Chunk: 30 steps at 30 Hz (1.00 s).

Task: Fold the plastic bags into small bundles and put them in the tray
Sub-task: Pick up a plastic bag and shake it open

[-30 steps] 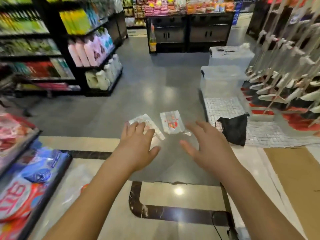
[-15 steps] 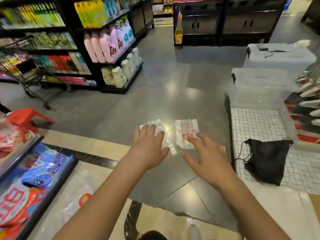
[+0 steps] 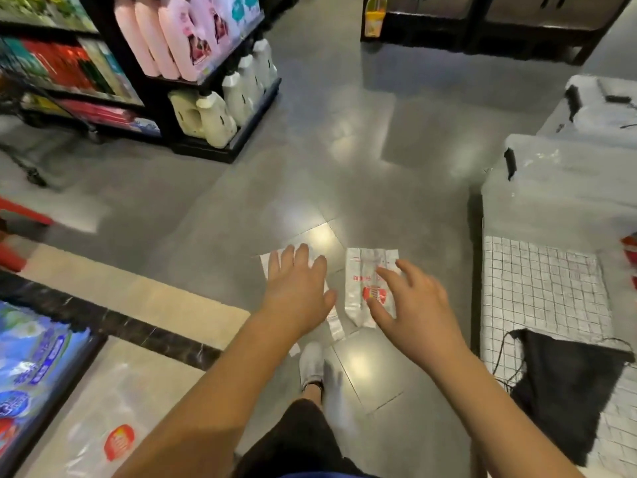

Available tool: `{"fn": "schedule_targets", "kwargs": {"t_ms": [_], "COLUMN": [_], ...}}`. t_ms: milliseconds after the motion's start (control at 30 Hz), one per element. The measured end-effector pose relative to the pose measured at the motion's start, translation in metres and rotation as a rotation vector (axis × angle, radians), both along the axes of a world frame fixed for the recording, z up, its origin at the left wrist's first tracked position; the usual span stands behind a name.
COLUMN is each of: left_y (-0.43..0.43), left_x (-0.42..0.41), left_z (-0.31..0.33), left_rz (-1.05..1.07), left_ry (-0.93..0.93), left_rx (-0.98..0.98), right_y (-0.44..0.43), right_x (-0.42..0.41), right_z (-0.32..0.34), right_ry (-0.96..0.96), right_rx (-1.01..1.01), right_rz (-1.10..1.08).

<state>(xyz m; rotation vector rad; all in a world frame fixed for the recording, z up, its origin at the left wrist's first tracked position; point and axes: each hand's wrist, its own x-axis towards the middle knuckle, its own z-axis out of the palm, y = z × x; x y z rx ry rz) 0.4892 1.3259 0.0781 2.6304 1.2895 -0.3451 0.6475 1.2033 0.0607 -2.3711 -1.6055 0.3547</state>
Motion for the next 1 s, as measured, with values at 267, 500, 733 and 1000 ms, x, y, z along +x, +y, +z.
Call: {"fn": "schedule_targets", "kwargs": {"t_ms": [267, 500, 733, 1000], "left_y": [0.156, 0.219, 0.259, 0.284], "left_x": [0.085, 0.147, 0.187, 0.196], "left_z": [-0.088, -0.251, -0.480, -0.729], "left_rz": [0.054, 0.245, 0.296, 0.637], "left_ry": [-0.019, -0.008, 0.161, 0.194], "left_rx": [-0.051, -0.113, -0.271, -0.538], "right_y": [0.155, 0.244, 0.279, 0.256], "right_x": [0.084, 0.146, 0.170, 0.179], "right_z": [-0.084, -0.249, -0.466, -0.664], "right_ry": [0.062, 0.182, 0.213, 0.340], "right_rx": [-0.114, -0.164, -0.304, -0.332], "right_rz": [-0.022, -0.053, 0.024, -0.007]}}
